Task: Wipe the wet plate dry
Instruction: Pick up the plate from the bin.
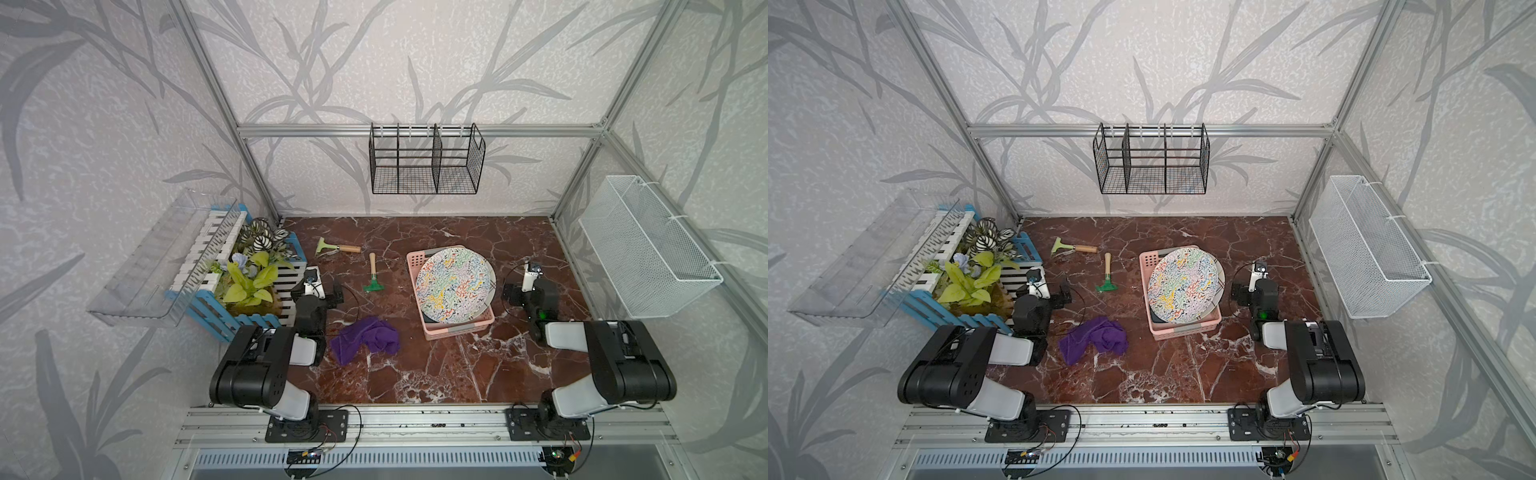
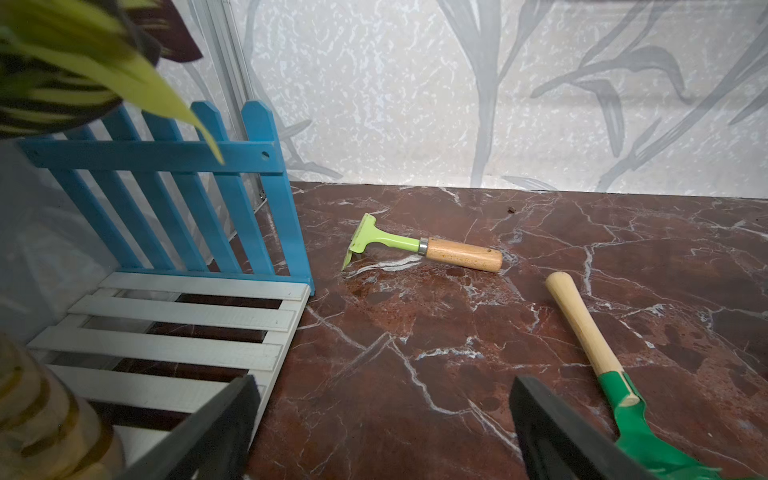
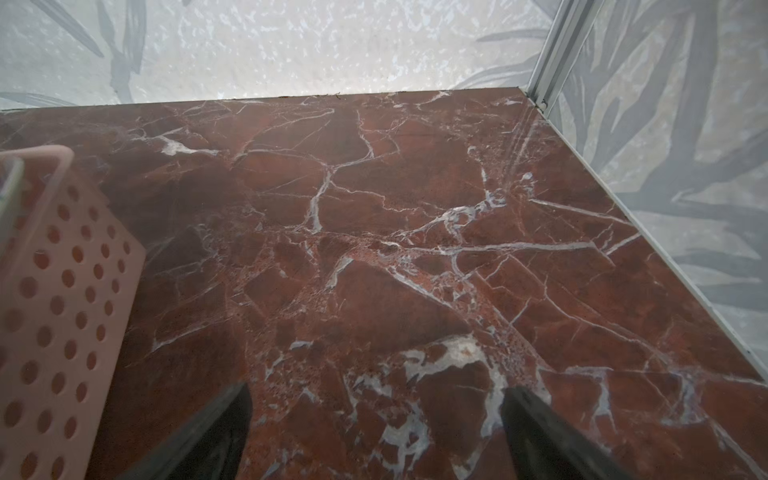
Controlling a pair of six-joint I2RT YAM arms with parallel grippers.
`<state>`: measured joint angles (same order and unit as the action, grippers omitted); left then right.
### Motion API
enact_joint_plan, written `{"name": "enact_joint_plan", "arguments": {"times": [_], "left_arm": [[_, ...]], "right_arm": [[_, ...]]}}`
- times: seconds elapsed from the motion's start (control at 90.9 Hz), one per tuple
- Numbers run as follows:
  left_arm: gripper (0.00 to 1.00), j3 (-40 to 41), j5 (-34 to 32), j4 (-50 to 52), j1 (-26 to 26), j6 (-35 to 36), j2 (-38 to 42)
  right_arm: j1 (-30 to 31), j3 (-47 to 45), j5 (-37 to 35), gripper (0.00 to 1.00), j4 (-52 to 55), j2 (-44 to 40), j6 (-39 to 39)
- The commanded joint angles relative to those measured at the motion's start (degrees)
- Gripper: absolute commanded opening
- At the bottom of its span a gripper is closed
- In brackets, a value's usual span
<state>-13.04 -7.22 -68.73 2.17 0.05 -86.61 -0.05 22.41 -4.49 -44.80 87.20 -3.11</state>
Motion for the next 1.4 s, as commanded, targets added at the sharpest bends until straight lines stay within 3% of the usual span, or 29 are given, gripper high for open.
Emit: {"name": "enact_joint_plan", "arguments": {"times": [0.0, 0.44, 0.484, 0.528, 0.583, 0.66, 0.748, 0.847, 0.946, 1.034, 1.155, 1.254, 1.386], "left_arm": [[1.0, -1.0, -0.2, -1.3, -0.3, 0.6, -0.4], [1.0, -0.8, -0.2, -1.7, -0.3, 0.8, -0.4], [1.0, -0.5, 0.4, -2.9, -0.2, 1.9, 0.8], [1.0, -3.0, 0.7, 7.1, 0.3, 1.9, 5.8], [1.0, -9.5, -1.0, 25.9, 1.1, -2.5, 13.7], [1.0, -15.8, 0.0, 42.6, 2.9, -9.3, 21.5], [1.0, -20.8, 0.1, 55.6, 7.1, -20.2, 27.8], [1.0, -24.7, 1.5, 64.5, 13.6, -31.6, 31.1], [1.0, -25.1, 5.6, 67.5, 18.6, -43.5, 30.6], [0.99, -24.7, 10.0, 67.1, 23.2, -51.3, 27.8], [0.89, -24.8, 9.6, 65.3, 29.1, -53.4, 22.7], [0.8, -25.4, 10.7, 63.6, 30.4, -54.0, 17.8], [0.63, -27.2, 14.0, 60.8, 30.7, -53.5, 11.4]], "right_arm": [[0.2, 1.3, -0.6, 0.99, -1.2, 0.5, 0.2], [0.1, 2.1, -1.0, 0.99, -1.2, -0.5, -0.3], [0.5, 4.6, -3.3, 0.99, 7.2, -4.7, -0.3], [0.7, 8.8, -5.8, 0.99, 20.7, -10.8, -2.5], [0.7, 17.9, -6.1, 1.0, 39.2, -17.6, -9.1], [1.1, 28.3, 2.0, 0.92, 59.4, -22.7, -16.0], [5.3, 36.8, 10.0, 0.83, 73.6, -25.6, -22.8], [13.9, 41.2, 13.5, 0.77, 80.8, -27.2, -28.4], [18.4, 42.3, 18.7, 0.68, 83.6, -25.4, -35.1], [20.9, 43.7, 19.8, 0.68, 85.9, -22.0, -35.7], [17.4, 43.9, 11.6, 0.81, 89.6, -19.5, -36.7], [10.8, 42.1, 17.4, 0.81, 87.2, -16.3, -35.3], [10.1, 42.9, 21.0, 0.75, 85.4, -10.4, -30.9]]}}
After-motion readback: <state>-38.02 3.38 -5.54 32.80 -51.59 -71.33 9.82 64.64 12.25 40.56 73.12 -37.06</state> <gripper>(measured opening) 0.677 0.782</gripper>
